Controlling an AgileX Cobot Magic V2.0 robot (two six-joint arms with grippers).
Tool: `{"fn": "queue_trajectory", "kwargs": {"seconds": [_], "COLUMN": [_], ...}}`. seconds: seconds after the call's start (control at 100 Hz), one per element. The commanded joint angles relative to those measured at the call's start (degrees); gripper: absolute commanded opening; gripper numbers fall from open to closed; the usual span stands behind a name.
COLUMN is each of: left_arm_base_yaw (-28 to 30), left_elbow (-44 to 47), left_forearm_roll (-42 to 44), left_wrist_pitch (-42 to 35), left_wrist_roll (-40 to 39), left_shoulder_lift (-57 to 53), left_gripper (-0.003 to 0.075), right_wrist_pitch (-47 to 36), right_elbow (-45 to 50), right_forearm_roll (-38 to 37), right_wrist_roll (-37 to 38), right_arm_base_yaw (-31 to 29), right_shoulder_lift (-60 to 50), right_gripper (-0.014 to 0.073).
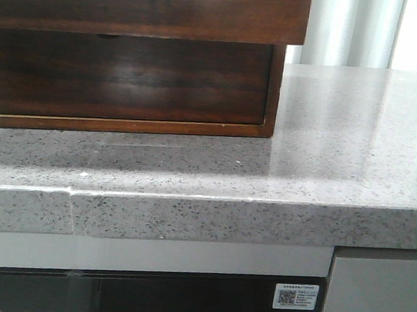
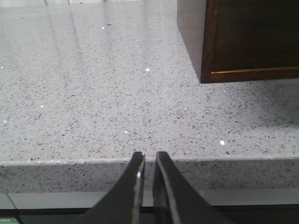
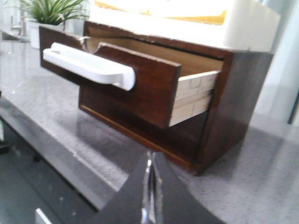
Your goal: Put scissors in drawer with both arms
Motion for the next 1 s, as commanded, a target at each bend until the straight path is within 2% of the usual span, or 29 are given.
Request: {"fn": "queue_trajectory", "kwargs": {"seconds": [0.0,0.11,0.17,0.28,0.42,0.55,0.67,0.86,0.99], "left_arm_base_yaw": [-0.39,-0.39,-0.39,-0.39,-0.39,-0.39,-0.39,-0.39,-0.39], "left_elbow": [0.76,0.76,0.76,0.76,0.76,0.76,0.76,0.76,0.76], "left_forearm_roll": [-0.04,-0.04,-0.04,-0.04,-0.04,-0.04,-0.04,-0.04,-0.04], "left_wrist_pitch": [-3.99,-3.99,-3.99,-3.99,-3.99,-3.99,-3.99,-3.99,-3.96], "left_wrist_roll": [-0.52,-0.52,-0.52,-0.52,-0.52,-0.52,-0.52,-0.52,-0.52], "left_shoulder_lift": [-1.91,-1.91,-1.91,-1.91,-1.91,-1.91,-1.91,-1.91,-1.91], "left_gripper": [0.0003,0.0003,0.0003,0.0003,0.0003,0.0003,0.0003,0.0003,0.0003], "right_wrist_pitch": [-5.75,-7.48,-9.24,-12.95,-13.64,-17.58,-18.33,-5.53,-0.33], "right_elbow": [-1.36,-0.34,0.87,3.17,5.46,9.50,13.11,12.93,12.93], "right_forearm_roll": [-8.15,-21.05,-26.69,-29.72,-32.45,-34.28,-34.27,-34.40,-34.40], "right_wrist_roll": [9.74,25.22,30.03,35.59,41.05,42.22,43.37,43.73,43.73], "right_arm_base_yaw": [-2.30,-6.80,-10.37,-17.19,-24.46,-27.90,-28.60,-33.51,-35.75], "right_shoulder_lift": [0.63,0.63,0.63,0.63,0.63,0.63,-0.30,-6.63,-6.62], "right_gripper": [-0.0096,-0.0096,-0.0096,-0.0096,-0.0096,-0.0096,-0.0096,-0.0096,-0.0096]}}
